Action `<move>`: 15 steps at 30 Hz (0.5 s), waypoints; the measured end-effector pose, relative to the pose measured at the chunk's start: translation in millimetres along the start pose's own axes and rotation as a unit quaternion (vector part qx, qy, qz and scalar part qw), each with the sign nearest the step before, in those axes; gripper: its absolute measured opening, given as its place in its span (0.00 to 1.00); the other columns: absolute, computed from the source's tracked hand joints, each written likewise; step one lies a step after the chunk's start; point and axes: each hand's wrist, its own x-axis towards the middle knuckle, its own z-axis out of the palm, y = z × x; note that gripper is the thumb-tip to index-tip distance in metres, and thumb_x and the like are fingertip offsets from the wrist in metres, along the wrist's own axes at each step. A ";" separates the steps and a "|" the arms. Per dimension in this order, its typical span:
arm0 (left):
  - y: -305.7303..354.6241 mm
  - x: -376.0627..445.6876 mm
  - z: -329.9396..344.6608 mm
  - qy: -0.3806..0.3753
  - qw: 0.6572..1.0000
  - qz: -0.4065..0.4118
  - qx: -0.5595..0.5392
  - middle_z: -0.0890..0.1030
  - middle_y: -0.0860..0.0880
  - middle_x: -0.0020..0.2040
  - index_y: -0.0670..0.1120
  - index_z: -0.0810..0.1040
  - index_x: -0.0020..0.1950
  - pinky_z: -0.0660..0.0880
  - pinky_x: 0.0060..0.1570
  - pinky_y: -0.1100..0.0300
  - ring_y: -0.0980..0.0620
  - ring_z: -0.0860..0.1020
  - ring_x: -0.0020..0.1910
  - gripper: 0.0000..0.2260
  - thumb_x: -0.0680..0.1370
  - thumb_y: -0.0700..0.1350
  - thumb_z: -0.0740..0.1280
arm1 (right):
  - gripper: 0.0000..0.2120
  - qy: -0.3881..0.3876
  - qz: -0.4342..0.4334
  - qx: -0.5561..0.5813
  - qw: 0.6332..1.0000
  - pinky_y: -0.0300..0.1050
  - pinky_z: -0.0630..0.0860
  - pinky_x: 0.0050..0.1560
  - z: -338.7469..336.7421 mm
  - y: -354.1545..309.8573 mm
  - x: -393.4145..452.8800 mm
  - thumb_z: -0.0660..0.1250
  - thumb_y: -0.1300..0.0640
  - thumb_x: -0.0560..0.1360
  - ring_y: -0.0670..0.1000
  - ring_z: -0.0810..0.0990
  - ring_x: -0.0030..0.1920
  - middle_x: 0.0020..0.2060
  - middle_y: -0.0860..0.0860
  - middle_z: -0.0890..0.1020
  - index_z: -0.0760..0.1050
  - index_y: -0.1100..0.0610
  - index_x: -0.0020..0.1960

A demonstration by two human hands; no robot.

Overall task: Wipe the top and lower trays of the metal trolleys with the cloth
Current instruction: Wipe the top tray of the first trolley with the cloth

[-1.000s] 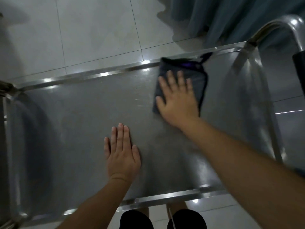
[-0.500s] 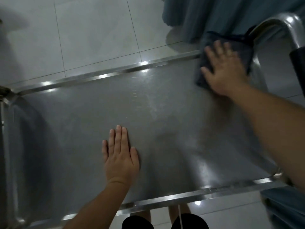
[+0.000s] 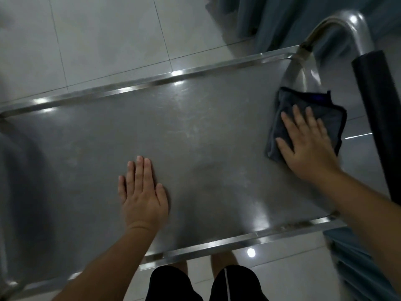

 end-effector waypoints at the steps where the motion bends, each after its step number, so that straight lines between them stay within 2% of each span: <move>1: 0.7 0.3 -0.1 -0.001 1.000 -0.001 0.000 0.55 0.47 0.86 0.44 0.56 0.86 0.49 0.82 0.40 0.46 0.51 0.86 0.32 0.82 0.52 0.52 | 0.34 -0.005 0.004 -0.001 1.000 0.60 0.47 0.81 6.2 1.3 -20.5 0.47 0.36 0.82 0.57 0.46 0.83 0.84 0.50 0.48 0.47 0.47 0.85; 5: 1.5 0.6 -2.0 -0.009 1.000 -0.006 -0.004 0.54 0.47 0.86 0.44 0.56 0.86 0.49 0.82 0.40 0.46 0.51 0.86 0.32 0.82 0.53 0.51 | 0.34 -0.038 0.009 -0.010 0.999 0.59 0.46 0.81 35.2 14.6 -122.6 0.45 0.35 0.83 0.57 0.44 0.84 0.84 0.50 0.46 0.46 0.48 0.85; 9: 1.8 0.1 -3.0 -0.008 1.000 -0.005 -0.002 0.55 0.47 0.86 0.44 0.56 0.86 0.49 0.82 0.40 0.46 0.51 0.86 0.32 0.82 0.53 0.51 | 0.35 -0.083 0.002 -0.038 0.996 0.59 0.47 0.81 52.3 34.1 -187.7 0.44 0.34 0.83 0.59 0.48 0.83 0.84 0.51 0.50 0.52 0.50 0.85; 12: -0.2 0.2 -2.0 -0.009 1.000 0.001 0.003 0.54 0.47 0.86 0.44 0.56 0.86 0.48 0.82 0.40 0.47 0.50 0.86 0.32 0.83 0.53 0.51 | 0.35 -0.081 -0.022 -0.044 0.995 0.62 0.49 0.81 47.4 28.9 -167.8 0.44 0.34 0.83 0.60 0.48 0.83 0.84 0.52 0.50 0.51 0.50 0.85; 15: -2.7 -0.2 1.0 -0.003 1.000 0.006 0.010 0.54 0.47 0.86 0.44 0.56 0.86 0.49 0.82 0.40 0.47 0.50 0.86 0.31 0.83 0.53 0.51 | 0.34 -0.031 -0.063 -0.032 0.997 0.63 0.52 0.80 34.1 8.2 -100.7 0.46 0.36 0.83 0.60 0.51 0.83 0.83 0.54 0.55 0.52 0.49 0.85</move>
